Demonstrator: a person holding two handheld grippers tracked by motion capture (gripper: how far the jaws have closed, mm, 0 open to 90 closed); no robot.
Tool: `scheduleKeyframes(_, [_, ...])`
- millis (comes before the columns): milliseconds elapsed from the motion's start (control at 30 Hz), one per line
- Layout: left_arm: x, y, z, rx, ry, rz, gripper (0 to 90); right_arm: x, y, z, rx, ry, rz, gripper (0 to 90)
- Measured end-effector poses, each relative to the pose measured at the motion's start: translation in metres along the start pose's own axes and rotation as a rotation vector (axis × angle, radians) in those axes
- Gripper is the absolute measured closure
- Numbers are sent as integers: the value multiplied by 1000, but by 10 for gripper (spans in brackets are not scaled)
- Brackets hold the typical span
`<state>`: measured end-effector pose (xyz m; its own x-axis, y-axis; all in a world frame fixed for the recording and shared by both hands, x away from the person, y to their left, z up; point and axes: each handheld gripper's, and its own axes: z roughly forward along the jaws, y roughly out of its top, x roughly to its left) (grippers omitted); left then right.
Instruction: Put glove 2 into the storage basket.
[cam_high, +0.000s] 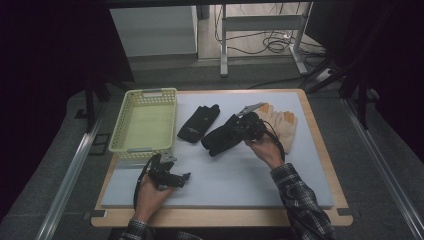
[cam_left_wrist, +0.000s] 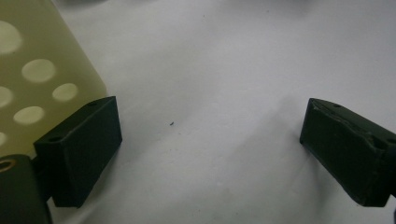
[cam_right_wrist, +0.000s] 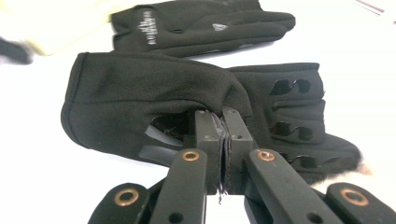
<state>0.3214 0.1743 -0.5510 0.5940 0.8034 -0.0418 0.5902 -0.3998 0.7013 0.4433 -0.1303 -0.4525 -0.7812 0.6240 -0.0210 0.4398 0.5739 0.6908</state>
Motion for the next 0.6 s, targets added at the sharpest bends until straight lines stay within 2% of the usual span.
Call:
scheduleKeyframes(67, [0,0,0,3,0,3,57,7,0,-14,6,23,-32,866])
scheduleKeyframes(100, [0,0,0,2,1,3,57,7,0,-14,6,23,-32,866])
scheduleKeyframes(167, [0,0,0,2,0,5,57,11,-1,-20,22,55,-52,861])
scheduleKeyframes(233, [0,0,0,2,1,4,57,14,-3,-16,26,63,-55,845])
scheduleKeyframes(267, [0,0,0,3,1,5,57,14,-5,-11,31,76,-57,806])
scheduleKeyframes(300, [0,0,0,2,0,4,56,16,-7,-5,35,67,-53,722])
scheduleKeyframes(400, [0,0,0,2,1,1,57,18,-10,0,30,60,-41,677])
scheduleKeyframes(433, [0,0,0,2,1,4,57,20,-16,2,18,54,-10,631])
scheduleKeyframes(500, [0,0,0,2,1,2,57,21,-18,2,15,51,0,618])
scheduleKeyframes(533, [0,0,0,2,0,1,56,30,-27,2,14,74,22,614])
scheduleKeyframes(600, [0,0,0,1,1,3,57,40,-34,3,18,98,11,627])
